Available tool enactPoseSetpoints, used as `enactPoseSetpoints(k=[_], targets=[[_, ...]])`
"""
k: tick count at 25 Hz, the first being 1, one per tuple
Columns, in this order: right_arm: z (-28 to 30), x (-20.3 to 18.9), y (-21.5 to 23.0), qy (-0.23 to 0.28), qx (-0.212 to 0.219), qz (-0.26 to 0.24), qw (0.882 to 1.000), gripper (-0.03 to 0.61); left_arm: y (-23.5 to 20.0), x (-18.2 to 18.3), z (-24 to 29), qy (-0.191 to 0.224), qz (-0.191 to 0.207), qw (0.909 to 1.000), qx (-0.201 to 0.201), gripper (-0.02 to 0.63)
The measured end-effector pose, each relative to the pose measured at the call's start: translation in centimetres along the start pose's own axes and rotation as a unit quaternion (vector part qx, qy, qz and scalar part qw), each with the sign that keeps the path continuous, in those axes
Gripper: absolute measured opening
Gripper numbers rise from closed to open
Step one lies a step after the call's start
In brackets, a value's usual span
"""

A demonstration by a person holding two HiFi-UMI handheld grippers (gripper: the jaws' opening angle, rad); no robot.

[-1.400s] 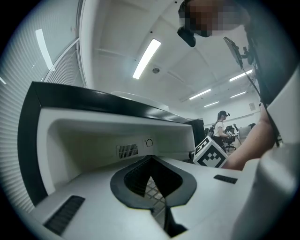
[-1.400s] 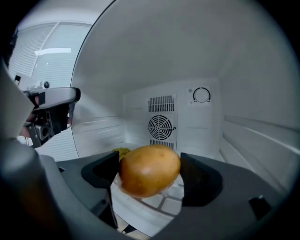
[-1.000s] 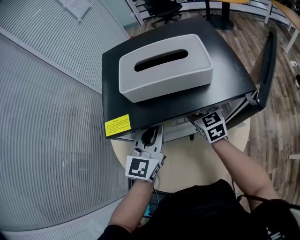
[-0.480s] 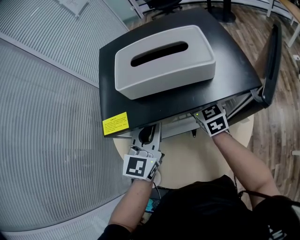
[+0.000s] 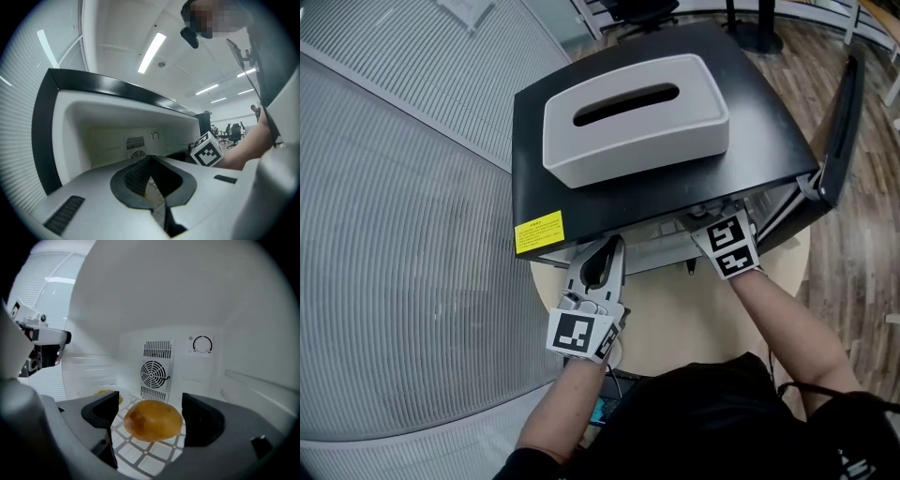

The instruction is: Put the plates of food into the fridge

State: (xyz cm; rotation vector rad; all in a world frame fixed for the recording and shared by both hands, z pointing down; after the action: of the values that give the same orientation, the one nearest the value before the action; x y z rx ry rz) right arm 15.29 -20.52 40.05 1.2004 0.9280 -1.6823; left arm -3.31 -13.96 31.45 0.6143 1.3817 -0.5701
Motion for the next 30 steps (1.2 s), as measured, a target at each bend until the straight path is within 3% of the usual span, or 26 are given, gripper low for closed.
enactPoseSetpoints(k=[6, 15, 23, 30], targets=[[-2.2, 0.6, -1.1, 0.055, 0.024, -0.016, 0.998, 0.407, 0.6, 0.6, -1.9, 0.002, -0.003, 0.9994, 0.036, 0.006], [-4.5, 0.4, -4.0, 0.086, 0.085, 0.009, 0.993, 0.405, 2.2, 0.0, -5.2, -0.025, 0.0, 0.9961, 0.085, 0.005], [-5.6, 0.7, -9.0, 0.084, 0.103, 0.002, 0.991, 0.405, 0.5, 0.0, -10.6, 0.012, -0.003, 0.9935, 0.113, 0.006], [-5.9, -1.5, -15.7, 0.052, 0.118, 0.007, 0.992, 0.405, -3.2, -1.7, -17.4, 0.009, 0.003, 0.9913, 0.131, 0.006]])
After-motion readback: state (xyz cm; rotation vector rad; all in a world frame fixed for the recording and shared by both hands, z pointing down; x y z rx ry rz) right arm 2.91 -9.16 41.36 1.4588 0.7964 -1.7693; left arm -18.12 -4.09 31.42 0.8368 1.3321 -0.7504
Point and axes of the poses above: the fingertips, and each gripper's own axes: z forward along the fingers, y to its right, x out of its top, the point moved 5 cm from there along -z, backward along the fingers, and after that the axes turned 1 degree about y, right-handed, at the moved point
